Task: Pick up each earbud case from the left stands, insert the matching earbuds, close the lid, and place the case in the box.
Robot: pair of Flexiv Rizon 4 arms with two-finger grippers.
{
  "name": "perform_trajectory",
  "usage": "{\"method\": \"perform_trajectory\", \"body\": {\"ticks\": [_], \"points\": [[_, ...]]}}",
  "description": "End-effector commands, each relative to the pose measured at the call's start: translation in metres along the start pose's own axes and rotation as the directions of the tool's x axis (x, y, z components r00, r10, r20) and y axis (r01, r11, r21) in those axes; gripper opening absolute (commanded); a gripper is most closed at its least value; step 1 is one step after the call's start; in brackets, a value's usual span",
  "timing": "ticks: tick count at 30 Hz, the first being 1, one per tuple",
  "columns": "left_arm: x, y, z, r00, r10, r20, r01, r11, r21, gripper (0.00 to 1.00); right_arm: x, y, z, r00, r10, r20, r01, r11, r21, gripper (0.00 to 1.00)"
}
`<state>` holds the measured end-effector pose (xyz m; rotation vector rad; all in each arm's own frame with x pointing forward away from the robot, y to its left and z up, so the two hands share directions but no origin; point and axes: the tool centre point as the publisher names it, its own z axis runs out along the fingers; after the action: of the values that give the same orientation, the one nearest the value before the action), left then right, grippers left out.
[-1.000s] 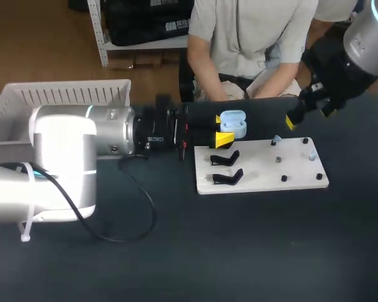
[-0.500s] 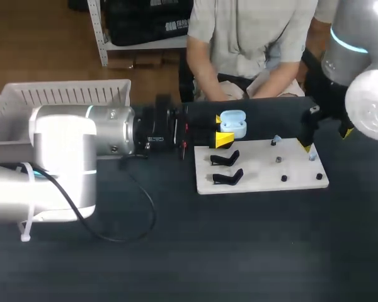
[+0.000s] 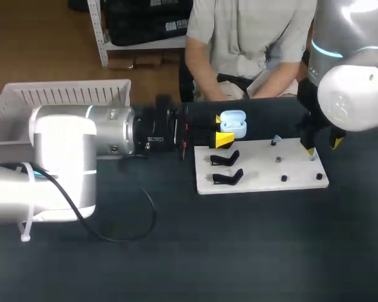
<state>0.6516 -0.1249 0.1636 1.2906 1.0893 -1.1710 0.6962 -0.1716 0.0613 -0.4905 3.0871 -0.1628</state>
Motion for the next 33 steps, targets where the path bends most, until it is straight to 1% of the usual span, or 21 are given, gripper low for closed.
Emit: {"method": "perform_trajectory", "body": {"ticks": [1,3,4,6,8,10,13,16,17,19,20,21,27,29,31,32,33], "points": [[0.001,0.001,0.0,1.0,0.002,0.003,-0.002,1.0,0.001,0.0,-0.008,0.005,0.012,0.998,0.053,-0.027,-0.052,0.998,0.048,0.54],[0.001,0.001,0.0,1.0,0.002,0.003,-0.002,1.0,0.001,0.0,-0.009,0.004,0.014,0.996,0.089,-0.025,-0.088,0.995,0.055,0.6],[0.001,0.001,0.0,1.0,0.002,0.003,-0.002,1.0,0.001,0.0,-0.01,0.004,0.015,0.995,0.098,-0.022,-0.096,0.994,0.058,0.61],[0.001,0.001,0.0,1.0,0.002,0.003,-0.002,1.0,0.001,0.0,-0.011,0.004,0.016,0.99,0.143,-0.018,-0.143,0.989,0.025,0.57],[0.001,0.001,0.0,1.0,0.002,0.003,-0.002,1.0,0.001,0.0,-0.012,0.002,0.017,0.986,0.168,0.003,-0.168,0.985,0.043,0.57],[0.001,0.001,0.0,1.0,0.002,0.003,-0.002,1.0,0.001,0.0,-0.012,0.002,0.02,0.981,0.196,0.006,-0.196,0.981,0.008,0.49],[0.001,0.001,0.0,1.0,0.002,0.003,-0.002,1.0,0.001,0.0,-0.012,0.003,0.024,0.979,0.205,0.012,-0.205,0.979,0.021,0.48],[0.001,0.001,0.0,1.0,0.002,0.003,-0.002,1.0,0.001,0.0,-0.011,0.004,0.026,0.976,0.217,0.029,-0.217,0.976,-0.008,0.48],[0.001,0.001,0.0,1.0,0.002,0.003,-0.002,1.0,0.001,0.0,-0.011,0.005,0.026,0.978,0.208,0.03,-0.208,0.978,0.011,0.49],[0.001,0.001,0.0,1.0,0.002,0.003,-0.002,1.0,0.001,0.0,-0.011,0.005,0.027,0.976,0.214,0.042,-0.214,0.977,-0.003,0.49],[0.001,0.001,0.0,1.0,0.002,0.003,-0.002,1.0,0.001,0.0,-0.011,0.006,0.027,0.978,0.205,0.047,-0.206,0.978,0.011,0.48],[0.001,0.001,0.0,1.0,0.002,0.003,-0.002,1.0,0.001,0.0,-0.012,0.006,0.027,0.977,0.207,0.05,-0.207,0.978,0.008,0.47],[0.001,0.001,0.0,1.0,0.002,0.003,-0.002,1.0,0.001,0.0,-0.012,0.008,0.027,0.978,0.199,0.056,-0.2,0.979,0.025,0.37],[0.001,0.001,0.0,1.0,0.002,0.003,-0.002,1.0,0.001,0.0,-0.012,0.008,0.027,0.978,0.199,0.061,-0.201,0.979,0.023,0.36],[0.001,0.001,0.0,1.0,0.002,0.003,-0.002,1.0,0.001,0.0,-0.012,0.008,0.027,0.978,0.198,0.067,-0.2,0.98,0.02,0.29],[0.001,0.001,0.0,1.0,0.002,0.003,-0.002,1.0,0.001,0.0,-0.012,0.008,0.027,0.978,0.198,0.068,-0.2,0.98,0.02,0.29],[0.001,0.001,0.0,1.0,0.002,0.003,-0.002,1.0,0.001,0.0,-0.012,0.008,0.027,0.978,0.197,0.069,-0.199,0.98,0.02,0.31]]}}
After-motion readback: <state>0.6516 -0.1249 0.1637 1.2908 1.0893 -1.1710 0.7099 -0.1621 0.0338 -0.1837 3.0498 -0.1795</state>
